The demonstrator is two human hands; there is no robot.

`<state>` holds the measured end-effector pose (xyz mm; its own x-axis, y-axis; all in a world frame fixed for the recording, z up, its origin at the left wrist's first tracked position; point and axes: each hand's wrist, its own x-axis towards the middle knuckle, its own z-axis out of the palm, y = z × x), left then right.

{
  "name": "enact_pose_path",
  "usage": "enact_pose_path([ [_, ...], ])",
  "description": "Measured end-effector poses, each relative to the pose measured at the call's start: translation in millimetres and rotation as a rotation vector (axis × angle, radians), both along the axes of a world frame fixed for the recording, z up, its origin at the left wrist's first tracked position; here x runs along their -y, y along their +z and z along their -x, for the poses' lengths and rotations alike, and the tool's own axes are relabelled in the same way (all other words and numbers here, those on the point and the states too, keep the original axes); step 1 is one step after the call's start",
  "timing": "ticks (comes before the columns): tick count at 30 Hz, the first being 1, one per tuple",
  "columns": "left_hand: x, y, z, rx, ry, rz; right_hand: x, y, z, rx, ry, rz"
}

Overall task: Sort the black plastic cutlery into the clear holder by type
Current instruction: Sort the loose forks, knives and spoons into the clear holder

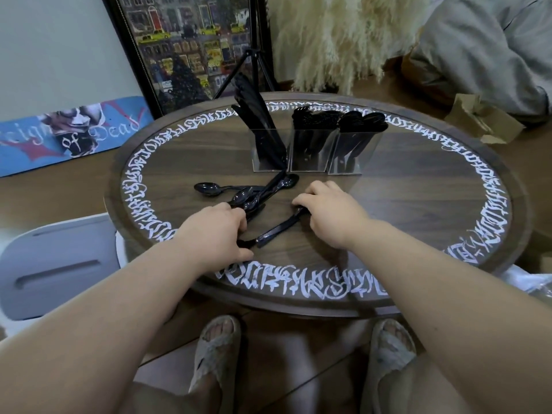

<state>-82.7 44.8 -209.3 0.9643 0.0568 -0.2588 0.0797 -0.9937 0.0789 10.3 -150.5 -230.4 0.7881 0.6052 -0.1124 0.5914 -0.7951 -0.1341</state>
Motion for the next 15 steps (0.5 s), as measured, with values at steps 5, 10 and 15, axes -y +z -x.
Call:
enact_pose_path([
  [5, 2, -7, -1, 0.059, -0.014, 0.082, 10, 3, 2, -0.031, -0.016, -0.003],
  [10, 10, -11, -4, 0.083, -0.07, 0.101, 26, 8, 1, -0.04, -0.051, -0.017],
  [15, 17, -11, -3, 0.124, -0.096, 0.119, 40, 21, 3, -0.013, -0.221, -0.318],
])
